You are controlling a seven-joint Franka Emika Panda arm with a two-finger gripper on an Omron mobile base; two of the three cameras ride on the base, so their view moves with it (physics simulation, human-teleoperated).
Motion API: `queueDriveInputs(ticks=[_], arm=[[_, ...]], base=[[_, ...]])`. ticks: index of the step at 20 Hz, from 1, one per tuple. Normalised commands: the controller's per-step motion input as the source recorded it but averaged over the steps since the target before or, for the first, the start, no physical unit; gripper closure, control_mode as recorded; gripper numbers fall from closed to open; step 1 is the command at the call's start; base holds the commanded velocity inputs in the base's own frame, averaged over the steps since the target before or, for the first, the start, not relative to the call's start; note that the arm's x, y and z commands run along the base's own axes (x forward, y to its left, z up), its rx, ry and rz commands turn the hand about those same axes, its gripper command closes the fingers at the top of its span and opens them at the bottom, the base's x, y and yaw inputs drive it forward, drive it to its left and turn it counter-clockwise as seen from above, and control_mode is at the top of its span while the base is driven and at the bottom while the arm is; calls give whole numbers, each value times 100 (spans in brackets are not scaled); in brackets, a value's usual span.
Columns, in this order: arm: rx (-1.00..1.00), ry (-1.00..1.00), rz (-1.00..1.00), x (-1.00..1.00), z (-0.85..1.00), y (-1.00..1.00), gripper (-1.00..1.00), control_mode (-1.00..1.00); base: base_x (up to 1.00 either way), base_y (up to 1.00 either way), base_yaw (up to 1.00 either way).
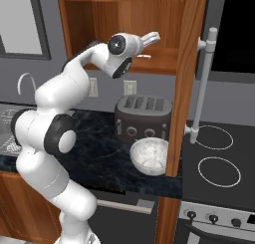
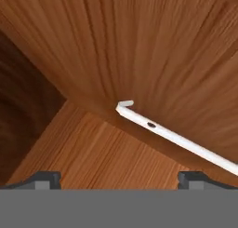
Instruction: Open the cabinet and move the ladle to the pot. Then close the cabinet.
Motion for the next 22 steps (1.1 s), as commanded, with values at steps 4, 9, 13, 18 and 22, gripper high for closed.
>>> queueDriveInputs(ticks=[4, 9, 13, 18, 22], arm=[[0, 33, 8, 0, 0, -8, -100, -100], [0, 22, 12, 2, 0, 0, -100, -100], [0, 16, 11, 0, -4, 0, -100, -100], [0, 11, 8, 0, -19, 0, -100, -100], [0, 4, 6, 0, -15, 0, -100, -100]], base=[[0, 0, 0], [0, 0, 0], [0, 0, 0], [0, 0, 0], [0, 0, 0]])
